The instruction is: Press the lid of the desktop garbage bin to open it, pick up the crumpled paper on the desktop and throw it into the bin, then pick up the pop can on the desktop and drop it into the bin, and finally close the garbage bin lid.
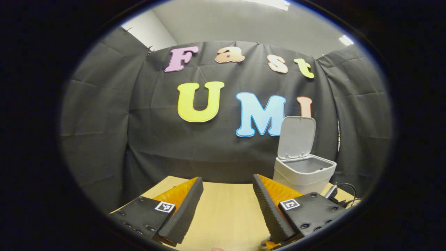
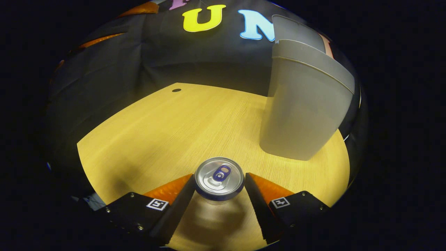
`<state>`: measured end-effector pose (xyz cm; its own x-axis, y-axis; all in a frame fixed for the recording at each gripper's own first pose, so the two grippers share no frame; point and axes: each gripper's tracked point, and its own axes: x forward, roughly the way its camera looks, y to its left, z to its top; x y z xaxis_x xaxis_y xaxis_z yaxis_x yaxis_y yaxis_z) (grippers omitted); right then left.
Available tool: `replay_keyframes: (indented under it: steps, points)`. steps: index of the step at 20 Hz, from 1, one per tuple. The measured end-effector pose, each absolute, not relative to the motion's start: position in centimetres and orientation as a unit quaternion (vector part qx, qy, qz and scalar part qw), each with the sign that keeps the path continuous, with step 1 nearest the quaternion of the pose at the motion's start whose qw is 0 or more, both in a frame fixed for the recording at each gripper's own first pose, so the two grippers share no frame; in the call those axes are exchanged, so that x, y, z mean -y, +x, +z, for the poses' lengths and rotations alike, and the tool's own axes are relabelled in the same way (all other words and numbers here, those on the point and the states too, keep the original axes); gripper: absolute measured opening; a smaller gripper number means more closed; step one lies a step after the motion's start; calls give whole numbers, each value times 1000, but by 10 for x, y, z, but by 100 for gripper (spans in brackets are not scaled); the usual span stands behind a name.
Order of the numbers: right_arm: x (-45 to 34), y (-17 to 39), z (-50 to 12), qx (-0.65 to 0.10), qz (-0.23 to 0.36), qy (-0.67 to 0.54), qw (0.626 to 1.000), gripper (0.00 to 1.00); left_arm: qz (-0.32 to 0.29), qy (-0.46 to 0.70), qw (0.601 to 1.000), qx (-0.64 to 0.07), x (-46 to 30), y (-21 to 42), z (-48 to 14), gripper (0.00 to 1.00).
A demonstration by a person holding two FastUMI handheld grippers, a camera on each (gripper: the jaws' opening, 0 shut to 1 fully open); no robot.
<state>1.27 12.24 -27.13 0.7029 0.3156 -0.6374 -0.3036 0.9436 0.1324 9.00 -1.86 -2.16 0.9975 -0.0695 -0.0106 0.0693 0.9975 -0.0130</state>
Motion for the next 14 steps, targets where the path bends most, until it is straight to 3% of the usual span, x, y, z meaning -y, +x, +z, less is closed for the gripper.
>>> replay_keyframes:
  steps: [2,3,14]
  points:
    - [-120,11,-268,-347,168,8,923,94,-32,-5,999,-6,19,89,-24,100]
    - [-121,13,-273,-346,169,7,923,84,-31,-5,999,-6,19,88,-24,100]
    - [-97,21,-195,-264,159,31,951,84,-42,2,999,-2,35,90,-21,100]
